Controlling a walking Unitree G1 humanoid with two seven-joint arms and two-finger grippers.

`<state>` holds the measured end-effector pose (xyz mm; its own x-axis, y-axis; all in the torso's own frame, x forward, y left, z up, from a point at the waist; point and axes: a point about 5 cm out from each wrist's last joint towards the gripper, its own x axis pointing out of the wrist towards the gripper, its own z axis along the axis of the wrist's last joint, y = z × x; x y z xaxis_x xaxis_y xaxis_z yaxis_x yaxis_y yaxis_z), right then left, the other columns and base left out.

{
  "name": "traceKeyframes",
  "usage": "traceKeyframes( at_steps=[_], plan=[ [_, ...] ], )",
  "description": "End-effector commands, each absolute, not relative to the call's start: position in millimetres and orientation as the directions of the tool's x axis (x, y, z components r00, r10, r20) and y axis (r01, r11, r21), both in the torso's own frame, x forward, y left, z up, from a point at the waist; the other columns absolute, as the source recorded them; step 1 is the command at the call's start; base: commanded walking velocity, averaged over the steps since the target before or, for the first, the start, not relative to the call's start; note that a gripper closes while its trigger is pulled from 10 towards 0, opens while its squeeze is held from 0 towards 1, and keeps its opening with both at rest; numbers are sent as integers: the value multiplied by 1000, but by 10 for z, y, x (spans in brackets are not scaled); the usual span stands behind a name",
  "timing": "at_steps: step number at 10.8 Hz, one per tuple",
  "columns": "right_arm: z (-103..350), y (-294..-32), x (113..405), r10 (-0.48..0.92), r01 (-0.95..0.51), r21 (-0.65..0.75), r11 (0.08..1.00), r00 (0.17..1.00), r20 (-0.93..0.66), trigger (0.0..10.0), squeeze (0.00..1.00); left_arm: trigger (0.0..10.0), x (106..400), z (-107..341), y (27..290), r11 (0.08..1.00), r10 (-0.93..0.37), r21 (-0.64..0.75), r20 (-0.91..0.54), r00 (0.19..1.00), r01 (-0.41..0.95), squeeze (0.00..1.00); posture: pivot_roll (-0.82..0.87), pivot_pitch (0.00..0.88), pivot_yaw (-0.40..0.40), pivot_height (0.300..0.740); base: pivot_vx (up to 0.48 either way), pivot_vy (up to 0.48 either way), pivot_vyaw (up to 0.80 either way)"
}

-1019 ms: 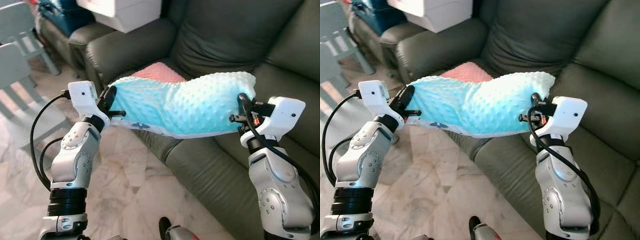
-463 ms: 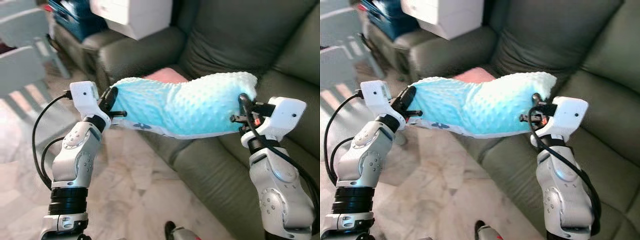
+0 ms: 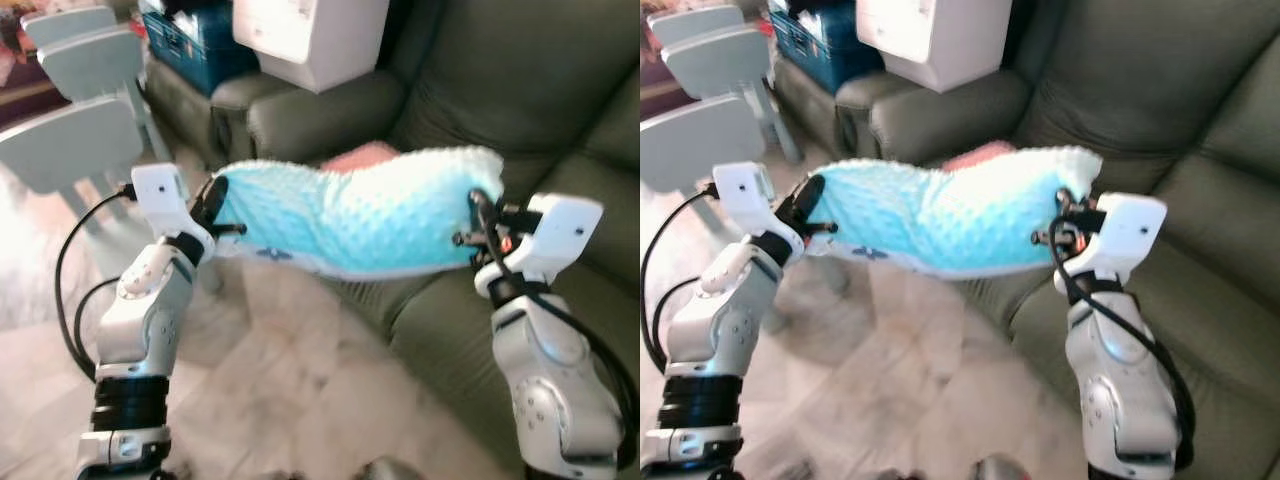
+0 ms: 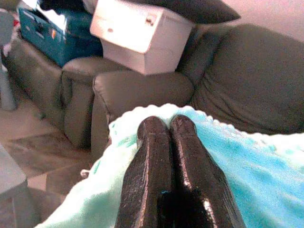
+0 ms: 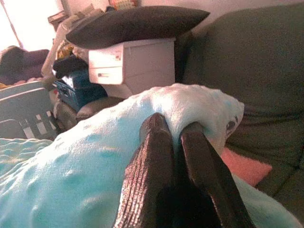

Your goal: Move the pillow to the sofa

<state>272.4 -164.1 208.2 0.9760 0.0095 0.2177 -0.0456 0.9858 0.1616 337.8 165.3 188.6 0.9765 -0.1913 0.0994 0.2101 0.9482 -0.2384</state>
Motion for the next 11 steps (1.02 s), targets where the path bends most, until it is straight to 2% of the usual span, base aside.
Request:
traceKeyframes(
  at_steps=[1,2,6,11],
  plan=[
    [2120,-1686,2705,-6,-32,153,988,971,238,10000,0,10000,3379,1901,1614,945,-210,-234,103,972,229,0,-138,150,18,740,0,480,0],
    [2123,-1685,2708,-7,-31,154,988,971,239,10000,0,10000,3381,1891,1600,943,-215,-240,93,972,231,0,-139,148,18,740,0,480,0],
    [2115,-1701,2712,-25,-13,159,987,973,231,10000,0,10000,3372,1926,1580,941,-238,-217,126,963,261,0,-141,149,23,740,0,0,0],
    [2094,-1713,2726,-34,-2,167,986,977,210,10000,0,10000,3370,1944,1572,941,-244,-205,141,960,269,0,-140,150,23,740,0,0,-714]
  ],
)
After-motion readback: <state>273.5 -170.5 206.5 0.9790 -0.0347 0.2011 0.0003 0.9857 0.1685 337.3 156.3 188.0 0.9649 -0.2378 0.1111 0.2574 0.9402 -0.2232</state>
